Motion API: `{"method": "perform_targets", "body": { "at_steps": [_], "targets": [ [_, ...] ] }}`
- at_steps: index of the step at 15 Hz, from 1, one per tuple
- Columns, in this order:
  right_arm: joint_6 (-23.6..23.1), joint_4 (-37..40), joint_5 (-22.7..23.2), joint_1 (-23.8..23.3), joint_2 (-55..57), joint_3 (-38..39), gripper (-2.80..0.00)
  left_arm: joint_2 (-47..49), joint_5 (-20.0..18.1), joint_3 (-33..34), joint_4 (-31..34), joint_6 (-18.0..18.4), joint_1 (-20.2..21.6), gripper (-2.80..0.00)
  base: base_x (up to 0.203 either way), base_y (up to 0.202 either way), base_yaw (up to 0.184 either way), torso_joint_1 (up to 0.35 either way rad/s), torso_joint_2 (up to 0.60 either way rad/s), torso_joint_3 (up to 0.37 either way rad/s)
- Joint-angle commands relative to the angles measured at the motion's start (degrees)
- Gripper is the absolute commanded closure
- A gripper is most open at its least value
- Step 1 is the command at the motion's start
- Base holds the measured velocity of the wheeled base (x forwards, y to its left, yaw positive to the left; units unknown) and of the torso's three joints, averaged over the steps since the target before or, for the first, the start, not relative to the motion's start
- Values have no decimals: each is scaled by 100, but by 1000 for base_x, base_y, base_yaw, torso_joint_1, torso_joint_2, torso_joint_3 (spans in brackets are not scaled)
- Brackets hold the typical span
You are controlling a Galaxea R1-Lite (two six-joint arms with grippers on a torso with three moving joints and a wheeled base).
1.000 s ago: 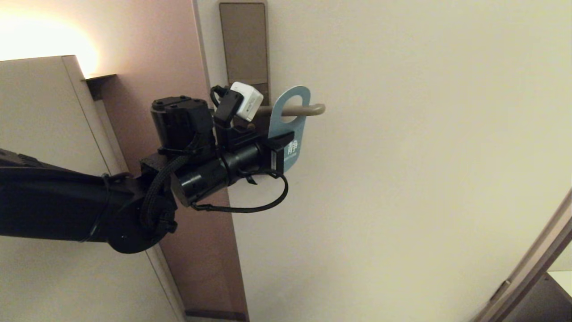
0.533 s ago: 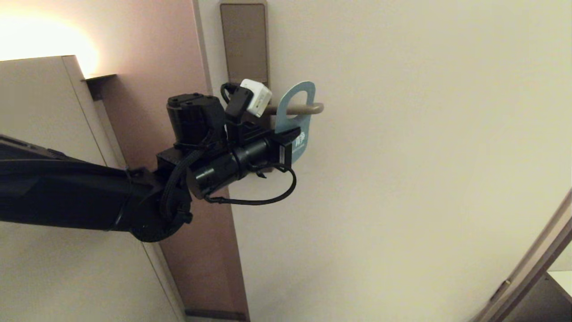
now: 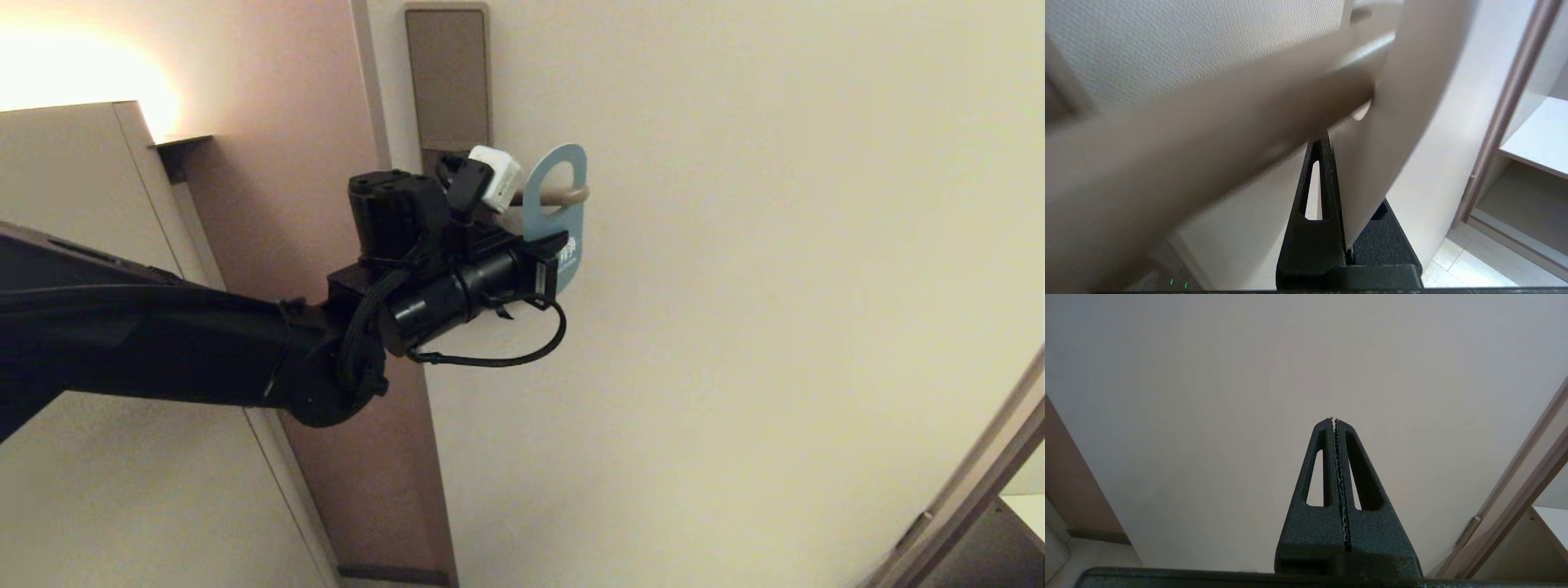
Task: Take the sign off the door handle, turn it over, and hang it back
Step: Take down the sign
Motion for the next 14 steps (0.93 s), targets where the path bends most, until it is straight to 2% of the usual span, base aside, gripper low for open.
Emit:
{"method": "perform_targets", "body": {
  "at_steps": [1,5,8,12,14],
  "targets": [
    [-7,-4,3,-1,5,0,0,75,131,-47,30,3,-52,0,0,0,0,0,0,0],
    [-6,-4,3,-1,5,0,0,48,560,-48,157,11,-105,0,0,0,0,0,0,0],
    [-5,-4,3,-1,5,0,0,31,674,-85,174,11,-176,0,0,0,0,0,0,0],
    [-7,-4,3,-1,5,0,0,31,1134,-351,624,36,-364,0,0,0,0,0,0,0],
    [-7,-4,3,1,5,0,0,66,1272,-381,687,266,-429,0,0,0,0,0,0,0]
  ]
}}
